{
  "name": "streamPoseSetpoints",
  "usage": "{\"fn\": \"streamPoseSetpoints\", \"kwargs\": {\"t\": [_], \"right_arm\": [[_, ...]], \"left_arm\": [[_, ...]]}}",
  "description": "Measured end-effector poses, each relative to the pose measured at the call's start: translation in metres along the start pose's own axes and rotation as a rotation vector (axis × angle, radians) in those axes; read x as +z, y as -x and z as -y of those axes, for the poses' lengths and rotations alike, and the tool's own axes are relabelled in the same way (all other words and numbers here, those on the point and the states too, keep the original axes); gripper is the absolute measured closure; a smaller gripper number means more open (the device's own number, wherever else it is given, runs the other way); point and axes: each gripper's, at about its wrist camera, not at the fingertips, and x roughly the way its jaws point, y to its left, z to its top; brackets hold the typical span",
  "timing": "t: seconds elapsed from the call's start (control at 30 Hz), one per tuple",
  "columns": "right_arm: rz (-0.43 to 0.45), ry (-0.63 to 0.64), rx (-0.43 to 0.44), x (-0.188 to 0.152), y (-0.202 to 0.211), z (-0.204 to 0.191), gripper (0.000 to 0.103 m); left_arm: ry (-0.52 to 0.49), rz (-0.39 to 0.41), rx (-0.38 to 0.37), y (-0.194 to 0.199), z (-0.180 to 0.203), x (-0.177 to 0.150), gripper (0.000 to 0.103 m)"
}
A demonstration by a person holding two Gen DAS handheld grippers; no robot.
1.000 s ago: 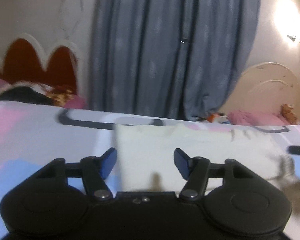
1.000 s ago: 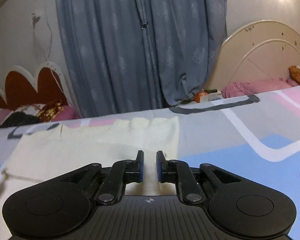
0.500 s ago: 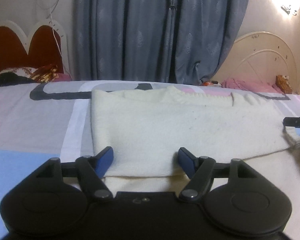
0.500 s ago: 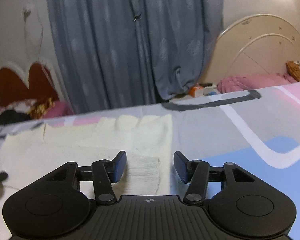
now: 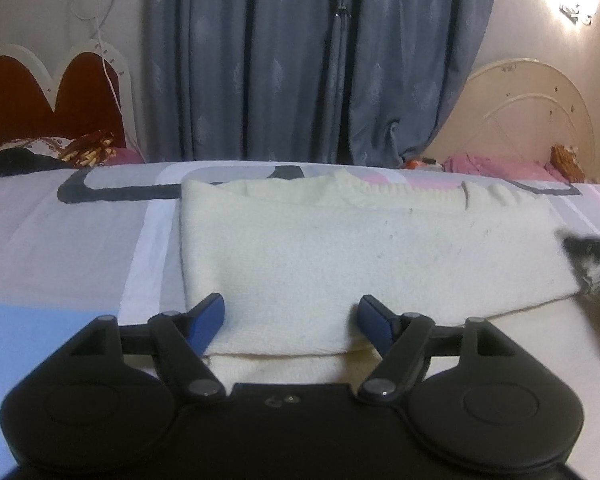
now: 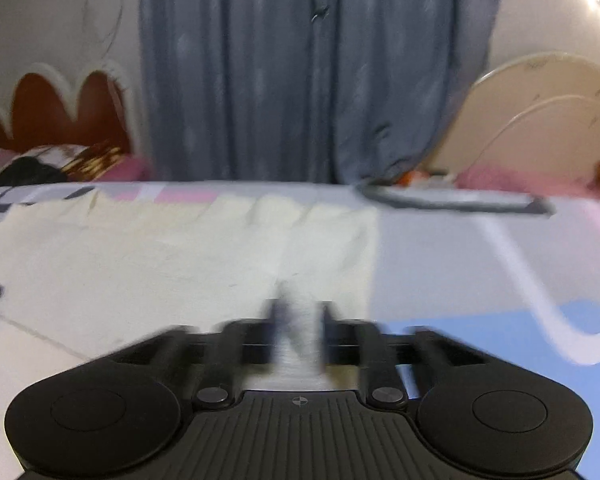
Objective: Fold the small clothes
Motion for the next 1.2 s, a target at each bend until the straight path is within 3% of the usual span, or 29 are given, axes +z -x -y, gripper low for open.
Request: {"fn": "streamPoseSetpoints", "kwargs": {"t": [0.07,0.13,0.17,0.2,0.23,0.33,0.37,0.4,0.43,0.5,0.53,0.57,0.67,0.73,0.8,0.83,0.87,0.9,0.93,0.97,1.03,1.07,1.2], "right_arm": [[0.082,0.003,-0.071,0.004,0.013,-0.001,0.094],[0.176,0.005,-0.169,0.003,0.02,-0.005,0.093],[0.205,0.007,-0.232,0.002,0.02,-0.008,0.08],[0.194,0.021,-0.28,0.004,0.017,-0.012,0.049],[0.202,0.017,-0.256,0.005,0.017,-0.014,0.045],[0.166,-0.027,-0.073,0.008,0.013,-0.025,0.049],[0.147,-0.039,-0.028,0.009,0.008,-0.029,0.062],[0.121,-0.055,-0.002,0.01,0.003,-0.032,0.069],[0.101,-0.075,-0.005,0.011,-0.002,-0.031,0.069],[-0.038,-0.135,0.001,0.01,-0.024,-0.022,0.072],[-0.024,-0.137,0.002,0.011,-0.022,-0.019,0.075],[-0.018,-0.12,-0.025,0.014,-0.017,-0.019,0.077],[0.061,-0.142,0.017,0.02,-0.007,-0.018,0.077],[0.065,-0.141,0.042,0.025,-0.015,-0.026,0.077],[0.039,-0.115,0.078,0.026,-0.026,-0.034,0.077],[-0.012,-0.089,0.053,0.025,-0.039,-0.036,0.077],[0.003,-0.09,0.042,0.022,-0.04,-0.034,0.077],[0.005,-0.115,0.024,0.024,-0.035,-0.03,0.077],[0.032,-0.133,-0.02,0.027,-0.023,-0.025,0.077],[0.091,-0.141,-0.03,0.026,-0.006,-0.019,0.076],[0.13,-0.178,-0.023,0.016,0.018,-0.002,0.069],[0.126,-0.194,-0.022,0.011,0.025,0.005,0.059],[0.088,-0.249,0.029,-0.013,0.04,0.023,0.062]], "left_arm": [[0.003,0.055,0.046,0.007,-0.002,0.01,0.027],[0.022,0.095,0.04,0.008,-0.004,0.022,0.023],[0.019,0.094,0.034,0.004,-0.002,0.028,0.023],[0.005,0.089,0.032,-0.001,0.001,0.032,0.023],[-0.017,0.09,0.029,-0.006,0.005,0.036,0.023],[-0.075,0.087,0.02,-0.026,0.018,0.04,0.024],[-0.081,0.082,0.027,-0.034,0.019,0.039,0.025],[-0.084,0.068,0.033,-0.041,0.018,0.037,0.024],[-0.087,0.035,0.058,-0.051,0.014,0.034,0.02],[0.029,0.015,0.041,-0.054,-0.008,0.032,0.02],[0.044,0.022,0.086,-0.049,-0.014,0.036,0.028],[0.029,0.051,0.138,-0.044,-0.016,0.039,0.027],[0.071,0.097,0.088,-0.043,-0.023,0.045,0.022],[0.049,0.06,0.085,-0.056,-0.016,0.047,0.017],[0.011,-0.033,0.12,-0.074,-0.012,0.042,0.008],[0.061,-0.028,0.114,-0.071,-0.019,0.042,0.011],[0.088,-0.028,0.14,-0.065,-0.024,0.044,0.021],[0.08,-0.01,0.16,-0.054,-0.025,0.045,0.024],[0.055,0.029,0.144,-0.038,-0.023,0.043,0.024],[0.035,0.068,0.115,-0.021,-0.021,0.039,0.024],[-0.016,0.138,0.069,0.005,-0.015,0.029,0.022],[-0.037,0.136,0.055,0.013,-0.01,0.023,0.024],[-0.067,0.112,0.02,0.016,0.005,0.003,0.031]]}}
